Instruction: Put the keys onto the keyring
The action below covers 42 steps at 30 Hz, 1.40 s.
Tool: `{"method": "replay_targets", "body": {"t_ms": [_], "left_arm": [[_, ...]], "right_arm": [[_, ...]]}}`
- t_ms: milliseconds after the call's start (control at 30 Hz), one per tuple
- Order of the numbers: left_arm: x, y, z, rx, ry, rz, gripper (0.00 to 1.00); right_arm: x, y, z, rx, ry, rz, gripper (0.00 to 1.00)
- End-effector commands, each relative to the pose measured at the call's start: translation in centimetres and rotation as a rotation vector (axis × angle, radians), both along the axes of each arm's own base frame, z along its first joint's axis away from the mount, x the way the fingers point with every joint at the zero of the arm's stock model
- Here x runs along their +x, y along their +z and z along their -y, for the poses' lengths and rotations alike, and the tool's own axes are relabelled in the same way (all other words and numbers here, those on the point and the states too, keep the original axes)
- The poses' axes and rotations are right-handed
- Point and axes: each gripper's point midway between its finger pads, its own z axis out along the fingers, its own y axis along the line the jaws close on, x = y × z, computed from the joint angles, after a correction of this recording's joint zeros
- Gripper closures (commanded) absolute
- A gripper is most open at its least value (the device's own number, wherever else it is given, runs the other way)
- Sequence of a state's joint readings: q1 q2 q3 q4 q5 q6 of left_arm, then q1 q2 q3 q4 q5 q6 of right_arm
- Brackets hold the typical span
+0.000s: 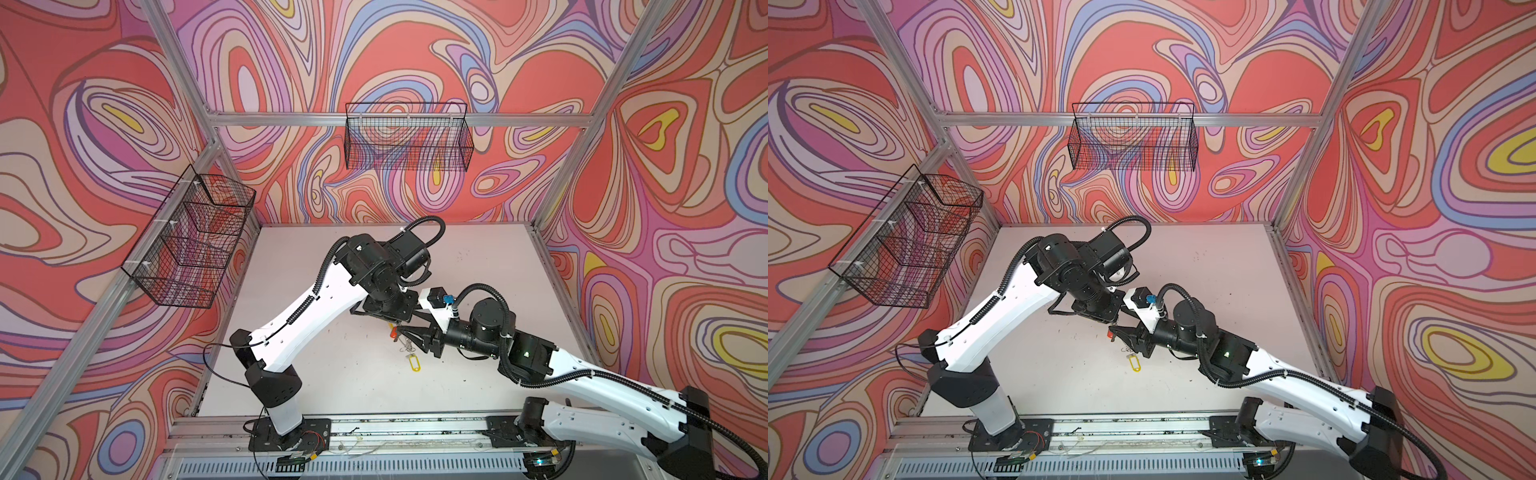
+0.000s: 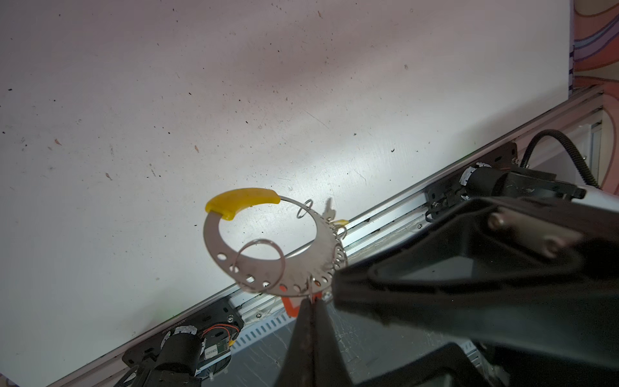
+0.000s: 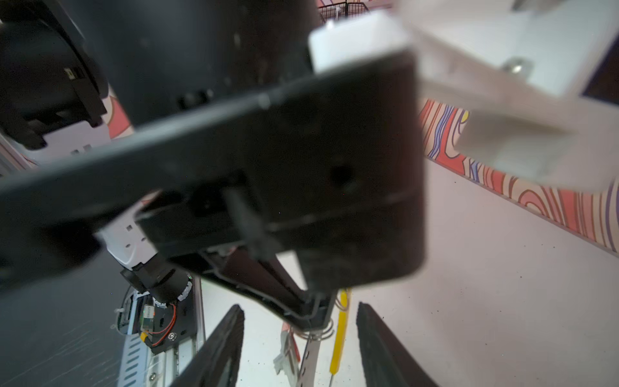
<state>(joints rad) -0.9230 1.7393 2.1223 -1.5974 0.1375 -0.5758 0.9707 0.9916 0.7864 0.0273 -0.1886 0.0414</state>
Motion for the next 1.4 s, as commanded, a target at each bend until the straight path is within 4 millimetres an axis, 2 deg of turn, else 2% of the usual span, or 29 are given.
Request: {"method": "replay_targets", "body": {"t_ms": [0,33,167,300,500,733,967,1067,1233,1367], "left_arm": [[-2.4,-0.4,-3.0,0.113,0.02,-0.104,1.0],[-2.3,-0.3,-3.0,0.112,0.025,-0.103,1.0],[-2.0,0.1,-2.9,0.097,0.036,-0.094,1.0],[-1.9,0.3,-2.8,0.087,0.041,-0.093,1.0],[-1.8,0.5,-2.9,0.081,0.05,-0.09,1.0],[-1.7,0.6,-2.8,0.073,0.052,-0.088,1.0],[-1.6,0.8,-2.7,0.063,0.059,-0.083,1.0],[-1.6,0.9,-2.7,0.063,0.059,-0.08,1.0],[-1.3,0.9,-2.9,0.073,0.069,-0.065,1.0],[-0.8,1.3,-3.3,0.074,0.088,-0.038,1.0]], "right_arm": [[-0.2,2.2,0.0,0.089,0.012,0.007,0.68],[-0.1,2.0,0.1,0.089,0.001,-0.001,0.71],[0.0,1.6,0.5,0.092,-0.019,-0.021,0.72],[-0.1,0.8,0.2,0.085,-0.012,-0.052,0.69],[-0.1,-0.5,0.4,0.073,-0.022,-0.085,0.7],[-0.2,-0.9,0.2,0.08,-0.013,-0.091,0.74],[0.1,-1.2,-0.2,0.076,-0.014,-0.097,0.88],[0.3,-1.3,-0.1,0.075,-0.027,-0.099,0.99],[0.0,-0.8,0.5,0.075,-0.033,-0.104,1.0],[0.1,-1.5,0.8,0.03,-0.052,-0.129,1.0]]}}
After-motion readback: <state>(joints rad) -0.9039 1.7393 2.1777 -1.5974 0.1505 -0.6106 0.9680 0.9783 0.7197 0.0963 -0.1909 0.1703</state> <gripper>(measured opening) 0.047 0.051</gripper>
